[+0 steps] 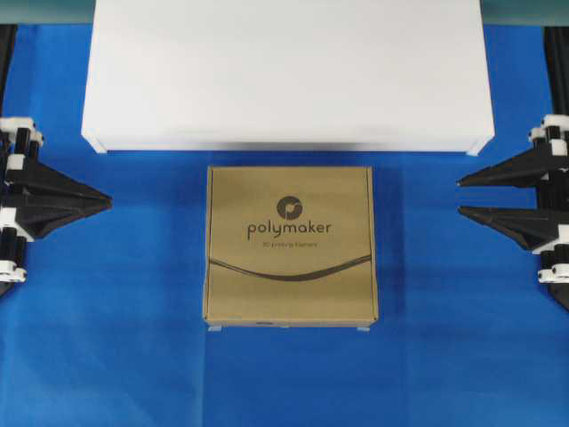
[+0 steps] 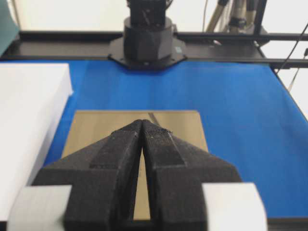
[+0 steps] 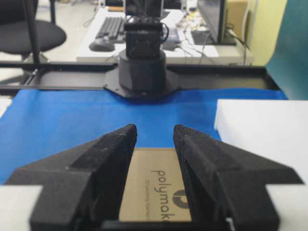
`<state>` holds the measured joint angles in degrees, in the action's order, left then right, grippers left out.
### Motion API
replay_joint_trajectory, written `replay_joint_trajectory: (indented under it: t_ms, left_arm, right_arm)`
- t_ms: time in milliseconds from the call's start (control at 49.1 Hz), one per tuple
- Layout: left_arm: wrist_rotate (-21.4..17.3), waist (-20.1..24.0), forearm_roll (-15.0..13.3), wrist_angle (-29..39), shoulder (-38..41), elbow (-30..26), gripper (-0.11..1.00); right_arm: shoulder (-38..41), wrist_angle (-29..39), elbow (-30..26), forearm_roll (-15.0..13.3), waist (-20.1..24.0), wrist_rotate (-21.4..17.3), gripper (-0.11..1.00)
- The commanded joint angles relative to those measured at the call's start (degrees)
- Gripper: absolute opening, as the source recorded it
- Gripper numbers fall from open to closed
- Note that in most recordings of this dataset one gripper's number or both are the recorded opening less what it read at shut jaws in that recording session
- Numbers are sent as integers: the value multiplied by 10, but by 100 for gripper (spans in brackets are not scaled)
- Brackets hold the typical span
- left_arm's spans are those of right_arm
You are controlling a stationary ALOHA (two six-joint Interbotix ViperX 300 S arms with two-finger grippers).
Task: Place the cardboard box on the stand after clamping it between your arms.
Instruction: 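Move both grippers inward toward the left and right sides of the box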
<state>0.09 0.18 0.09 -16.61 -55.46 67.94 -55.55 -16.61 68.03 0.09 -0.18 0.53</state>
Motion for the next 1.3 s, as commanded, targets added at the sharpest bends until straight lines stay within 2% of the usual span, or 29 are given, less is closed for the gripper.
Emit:
replay_joint_trajectory:
  t_ms: [0, 61, 102, 244, 387, 468, 611, 753, 957, 1079, 1161, 1222, 1283]
  left_arm:
    - [9, 0, 23, 9, 14, -27, 5]
    - [12, 3, 23, 31, 21, -40, 7]
    - [13, 3, 23, 52, 25, -48, 2]
    - [11, 3, 24, 157, 51, -83, 0]
    - [7, 4, 24, 296, 86, -123, 0]
    - [3, 4, 26, 348, 105, -140, 0]
    - [-2, 5, 27, 403, 130, -153, 0]
    - [-1, 5, 27, 463, 161, -163, 0]
    - [-13, 2, 27, 465, 177, -167, 0]
    - [-28, 4, 28, 466, 179, -165, 1]
    - [-29, 7, 28, 466, 185, -163, 5]
    - [-29, 9, 27, 466, 193, -163, 16]
    - [-26, 8, 27, 463, 201, -163, 35]
  right_arm:
    - [11, -4, -16, 3, -2, -11, 14]
    - [17, 16, -18, 15, -4, -12, 20]
    - [25, 47, -20, 25, -4, -16, 23]
    - [46, 161, -40, 32, -4, -39, 9]
    - [68, 274, -66, 32, -4, -63, 7]
    - [78, 334, -80, 32, -4, -64, 7]
    - [96, 415, -96, 31, -4, -64, 7]
    - [115, 462, -104, 31, -4, -64, 7]
    - [145, 503, -107, 25, -5, -64, 10]
    - [166, 508, -113, 21, -6, -64, 19]
    - [184, 512, -116, 21, -10, -63, 33]
    - [197, 516, -117, 21, -11, -63, 49]
    - [212, 518, -119, 20, -12, -63, 67]
